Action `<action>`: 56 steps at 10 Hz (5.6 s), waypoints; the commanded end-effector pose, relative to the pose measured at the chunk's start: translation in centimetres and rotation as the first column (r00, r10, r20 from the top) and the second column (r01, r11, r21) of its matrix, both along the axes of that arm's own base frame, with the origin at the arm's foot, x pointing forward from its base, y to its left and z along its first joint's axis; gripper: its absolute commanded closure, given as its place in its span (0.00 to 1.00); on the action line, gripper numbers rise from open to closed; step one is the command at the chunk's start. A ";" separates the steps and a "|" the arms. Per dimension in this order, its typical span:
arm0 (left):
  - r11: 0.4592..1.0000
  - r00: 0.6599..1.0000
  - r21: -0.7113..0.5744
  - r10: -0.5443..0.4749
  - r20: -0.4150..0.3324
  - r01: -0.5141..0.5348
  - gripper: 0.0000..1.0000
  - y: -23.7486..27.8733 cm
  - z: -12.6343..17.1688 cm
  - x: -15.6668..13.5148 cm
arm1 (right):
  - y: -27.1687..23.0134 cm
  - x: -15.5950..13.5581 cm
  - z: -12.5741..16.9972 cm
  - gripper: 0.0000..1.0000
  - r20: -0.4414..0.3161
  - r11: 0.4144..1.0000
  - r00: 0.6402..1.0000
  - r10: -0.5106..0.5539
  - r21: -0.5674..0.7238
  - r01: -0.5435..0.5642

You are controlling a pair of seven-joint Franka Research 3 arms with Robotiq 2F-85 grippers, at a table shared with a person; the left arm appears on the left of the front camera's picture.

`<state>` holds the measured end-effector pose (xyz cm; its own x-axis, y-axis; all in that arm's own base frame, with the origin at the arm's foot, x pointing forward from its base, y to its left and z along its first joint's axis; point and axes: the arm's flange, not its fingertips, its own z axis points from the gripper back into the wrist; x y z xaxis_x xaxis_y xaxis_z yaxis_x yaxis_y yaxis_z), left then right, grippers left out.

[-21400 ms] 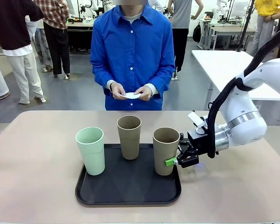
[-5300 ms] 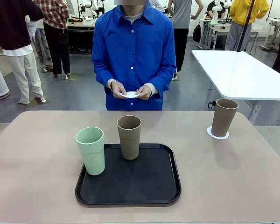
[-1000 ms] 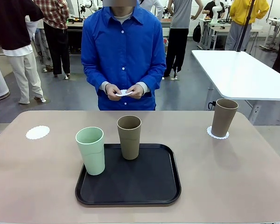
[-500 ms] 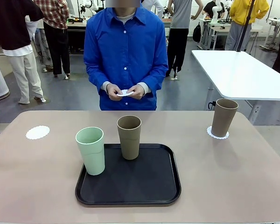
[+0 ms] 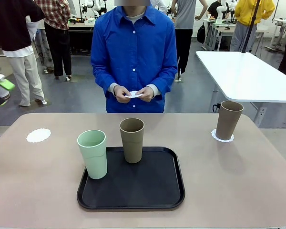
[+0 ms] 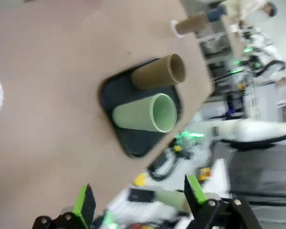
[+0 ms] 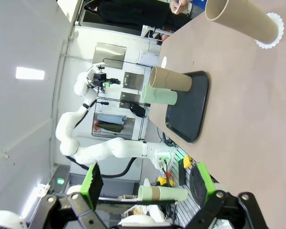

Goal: Place coasters on the table and set cups on them.
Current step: Take one Reusable plastic cup from the Flat Tray and place it on a coaster set by the human.

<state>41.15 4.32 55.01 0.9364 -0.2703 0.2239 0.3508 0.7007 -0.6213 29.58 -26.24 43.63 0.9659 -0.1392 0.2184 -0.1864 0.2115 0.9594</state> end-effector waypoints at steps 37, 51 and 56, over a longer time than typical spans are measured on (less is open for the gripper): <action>0.507 0.392 -0.206 -0.294 0.871 0.837 0.00 -5.3 -24.8 3.2 | 0.0 -0.3 0.0 0.00 -0.012 1.000 1.000 0.002 0.006 -0.002; 0.493 0.368 -0.203 -0.265 0.891 0.846 0.00 -11.6 -30.0 5.2 | 0.0 -0.3 0.0 0.00 -0.012 1.000 1.000 0.002 0.006 -0.002; 0.481 0.372 -0.202 -0.291 0.882 0.853 0.00 -14.6 -30.0 5.3 | 0.0 -0.3 0.0 0.00 -0.012 1.000 1.000 0.002 0.006 -0.002</action>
